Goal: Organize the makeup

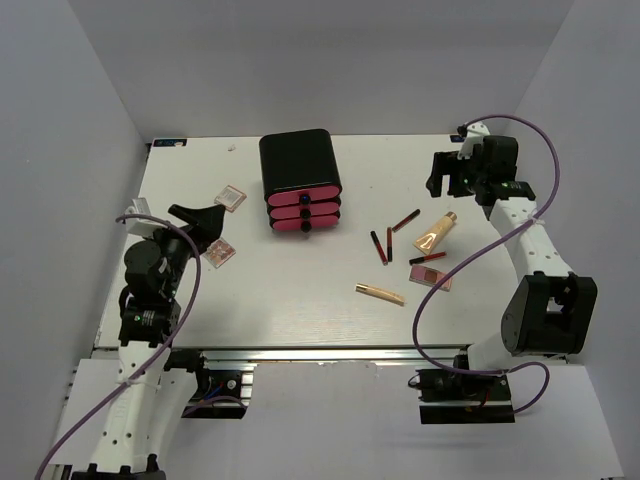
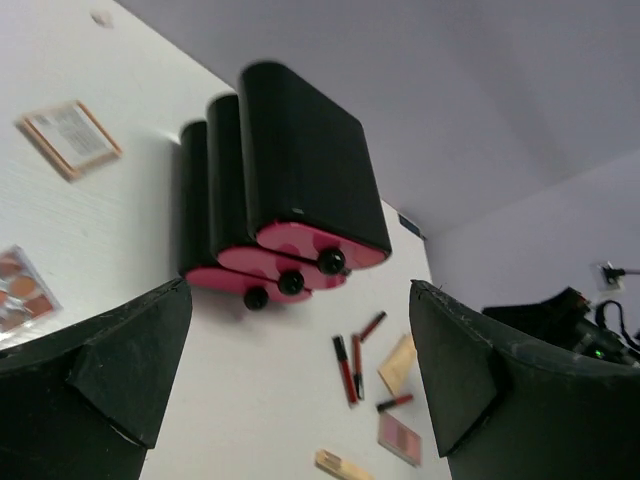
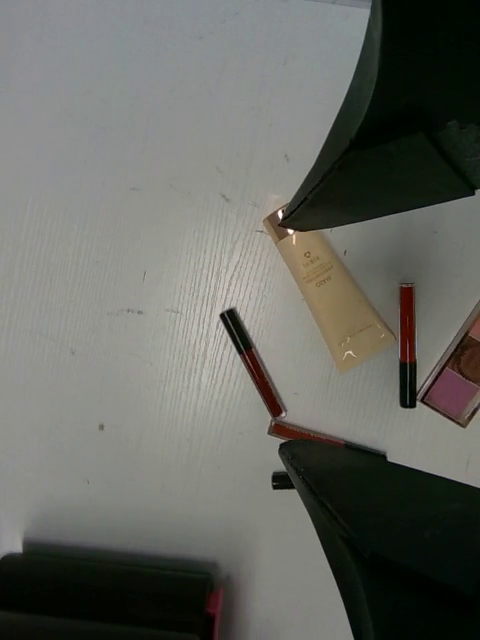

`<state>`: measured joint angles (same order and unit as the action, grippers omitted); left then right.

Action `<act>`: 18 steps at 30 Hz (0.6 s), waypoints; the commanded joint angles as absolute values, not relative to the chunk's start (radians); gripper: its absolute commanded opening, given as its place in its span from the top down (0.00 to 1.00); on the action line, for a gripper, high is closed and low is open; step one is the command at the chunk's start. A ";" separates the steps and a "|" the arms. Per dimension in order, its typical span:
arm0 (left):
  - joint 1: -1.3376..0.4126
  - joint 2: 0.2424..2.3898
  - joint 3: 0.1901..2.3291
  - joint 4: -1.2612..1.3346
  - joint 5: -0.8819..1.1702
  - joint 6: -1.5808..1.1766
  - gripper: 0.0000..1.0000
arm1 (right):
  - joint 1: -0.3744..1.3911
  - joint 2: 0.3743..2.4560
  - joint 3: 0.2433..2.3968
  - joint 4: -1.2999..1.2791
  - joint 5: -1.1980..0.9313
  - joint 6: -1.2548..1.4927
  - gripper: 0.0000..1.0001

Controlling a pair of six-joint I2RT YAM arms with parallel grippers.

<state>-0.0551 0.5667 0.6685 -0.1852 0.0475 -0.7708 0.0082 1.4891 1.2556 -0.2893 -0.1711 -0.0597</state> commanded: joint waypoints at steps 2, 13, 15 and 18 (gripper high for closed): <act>-0.061 0.609 0.585 -0.035 0.198 -0.946 0.02 | 0.011 1.425 1.273 -0.284 -0.522 -0.231 0.11; -0.374 0.840 0.594 0.086 -0.027 -1.047 0.87 | 0.363 1.336 1.187 -0.377 -0.549 -0.801 0.11; -0.422 0.857 0.563 0.154 -0.129 -1.104 0.87 | 0.385 1.348 1.212 -0.344 -0.627 -0.787 0.11; -0.515 0.897 0.520 0.277 -0.276 -1.183 0.70 | 0.393 1.393 1.235 -0.232 -0.785 -0.720 0.26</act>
